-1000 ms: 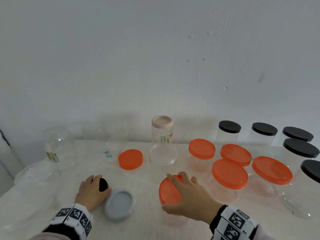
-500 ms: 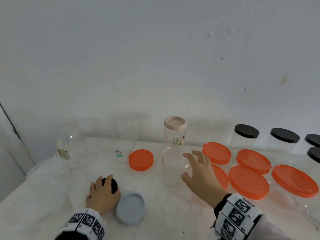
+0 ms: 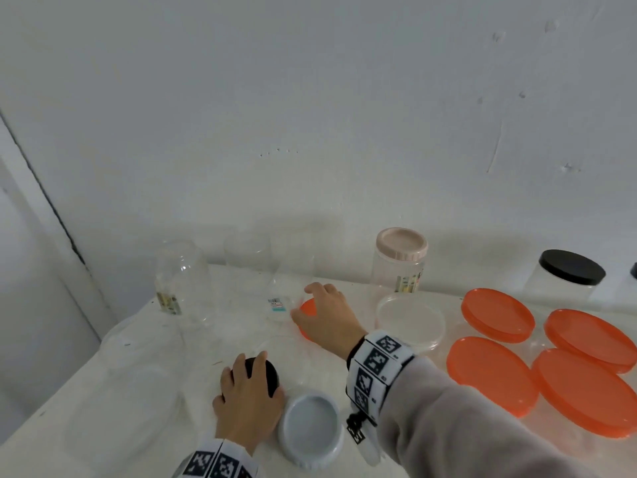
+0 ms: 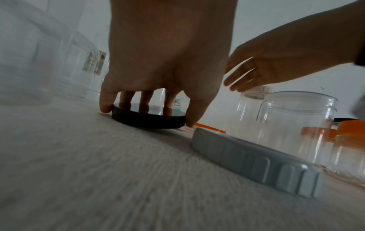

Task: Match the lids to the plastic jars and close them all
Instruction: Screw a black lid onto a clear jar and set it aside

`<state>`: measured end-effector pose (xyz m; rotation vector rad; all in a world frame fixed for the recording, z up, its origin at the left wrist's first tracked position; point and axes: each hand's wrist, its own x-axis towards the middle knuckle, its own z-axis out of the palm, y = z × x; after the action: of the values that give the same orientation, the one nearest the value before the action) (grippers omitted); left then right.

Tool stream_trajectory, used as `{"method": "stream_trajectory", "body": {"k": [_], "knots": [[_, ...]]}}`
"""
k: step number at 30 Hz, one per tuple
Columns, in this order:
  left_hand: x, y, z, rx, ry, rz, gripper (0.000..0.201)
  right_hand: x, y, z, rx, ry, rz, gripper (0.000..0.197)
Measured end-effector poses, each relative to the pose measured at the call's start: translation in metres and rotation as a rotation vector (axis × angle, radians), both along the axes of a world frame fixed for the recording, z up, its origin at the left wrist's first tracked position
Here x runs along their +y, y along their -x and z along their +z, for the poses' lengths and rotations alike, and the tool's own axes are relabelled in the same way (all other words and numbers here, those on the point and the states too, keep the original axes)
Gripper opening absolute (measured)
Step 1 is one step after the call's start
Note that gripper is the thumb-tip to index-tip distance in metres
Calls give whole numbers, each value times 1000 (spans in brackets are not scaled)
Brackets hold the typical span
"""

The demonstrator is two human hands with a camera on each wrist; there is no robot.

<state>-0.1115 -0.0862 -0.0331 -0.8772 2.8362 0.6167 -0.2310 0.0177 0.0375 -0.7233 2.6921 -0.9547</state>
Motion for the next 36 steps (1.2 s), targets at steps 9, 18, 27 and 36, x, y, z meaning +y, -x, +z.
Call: {"method": "stream_trajectory", "body": {"k": [9, 18, 27, 36], "knots": [[8, 0, -1, 6, 128, -27, 66, -56, 50, -1, -228, 68, -186, 74], [5, 1, -8, -22, 132, -39, 69, -90, 75, -22, -362, 97, -325, 114], [3, 3, -11, -20, 122, -38, 68, -84, 82, -16, -579, 244, -328, 108], [-8, 1, -4, 36, 76, 5, 66, -27, 52, 7, -1137, 445, -94, 37]]}}
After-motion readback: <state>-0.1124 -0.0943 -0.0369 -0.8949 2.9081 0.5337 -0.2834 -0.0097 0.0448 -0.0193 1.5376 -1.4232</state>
